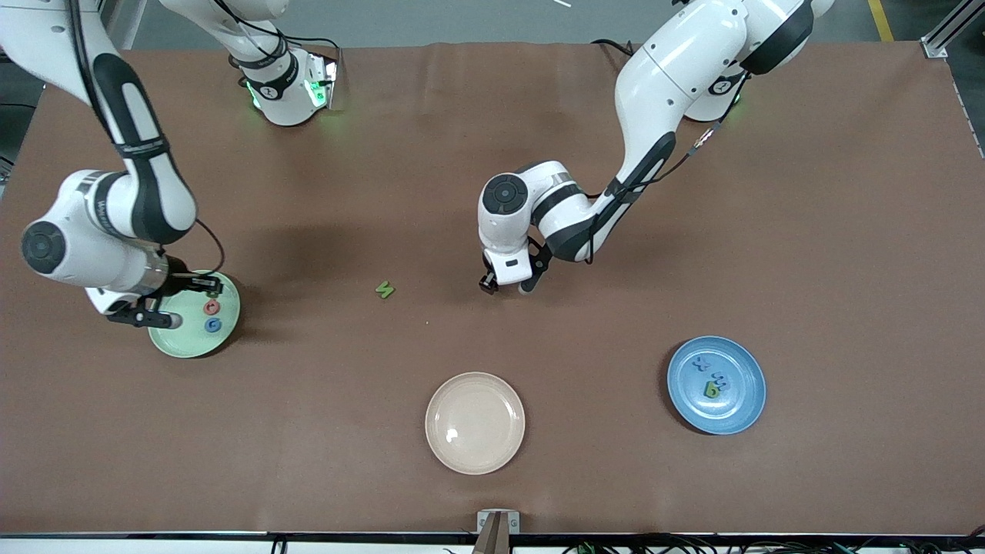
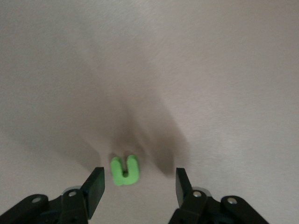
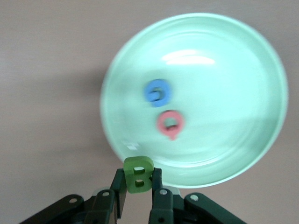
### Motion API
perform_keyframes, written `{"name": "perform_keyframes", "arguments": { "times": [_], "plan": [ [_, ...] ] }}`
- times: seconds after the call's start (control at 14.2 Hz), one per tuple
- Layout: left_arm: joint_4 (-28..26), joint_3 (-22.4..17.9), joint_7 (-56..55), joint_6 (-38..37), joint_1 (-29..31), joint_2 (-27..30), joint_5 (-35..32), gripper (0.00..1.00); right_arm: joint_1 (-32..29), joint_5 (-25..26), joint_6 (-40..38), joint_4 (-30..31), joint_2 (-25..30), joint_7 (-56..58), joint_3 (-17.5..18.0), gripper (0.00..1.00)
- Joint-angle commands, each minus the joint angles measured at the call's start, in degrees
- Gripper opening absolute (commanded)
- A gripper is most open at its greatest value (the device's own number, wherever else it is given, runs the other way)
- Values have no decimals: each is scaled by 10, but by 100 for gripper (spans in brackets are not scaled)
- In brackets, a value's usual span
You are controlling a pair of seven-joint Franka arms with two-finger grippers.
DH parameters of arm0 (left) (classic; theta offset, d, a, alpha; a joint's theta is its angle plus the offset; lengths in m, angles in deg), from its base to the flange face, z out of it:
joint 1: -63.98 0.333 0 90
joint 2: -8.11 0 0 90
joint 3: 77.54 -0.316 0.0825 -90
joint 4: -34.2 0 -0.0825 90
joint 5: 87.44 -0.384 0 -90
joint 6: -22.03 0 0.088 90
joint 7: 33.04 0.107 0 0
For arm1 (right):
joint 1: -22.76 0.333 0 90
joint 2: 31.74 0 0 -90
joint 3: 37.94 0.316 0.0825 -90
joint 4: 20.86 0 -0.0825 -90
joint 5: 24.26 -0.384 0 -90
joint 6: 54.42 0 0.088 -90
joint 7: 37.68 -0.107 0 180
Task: Sort upper and lower case letters into plates
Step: 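Carry the green letter to the blue plate while the right gripper returns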
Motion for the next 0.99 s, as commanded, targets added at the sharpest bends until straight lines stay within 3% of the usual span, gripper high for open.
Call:
{"name": "perform_keyframes", "arguments": {
  "times": [0.0,0.21,0.42,0.49,0.56,0.64,0.71,0.92],
  "plan": [
    [-14,-7,-31,-3,-7,7,-7,69,-54,9,34,-7,-38,69,13,9],
    [-19,-6,-36,-7,-7,10,-7,65,-71,9,70,-5,-69,83,13,10],
    [-19,-7,-36,-7,-6,8,-8,47,-72,8,78,-2,-82,83,13,17],
    [-19,-7,-34,-7,-6,8,-8,34,-72,8,74,-3,-81,83,13,27],
    [-19,-7,-33,-7,-6,9,-8,21,-72,8,69,-3,-79,82,13,63],
    [-19,-7,-32,-7,-6,9,-8,9,-66,8,55,-4,-71,74,13,90],
    [-19,-7,-30,-7,-4,10,-9,3,-60,7,25,-9,-53,68,16,91],
    [-13,-9,-17,-8,11,28,-26,1,10,7,-52,-17,20,-50,16,97]
  ]
}}
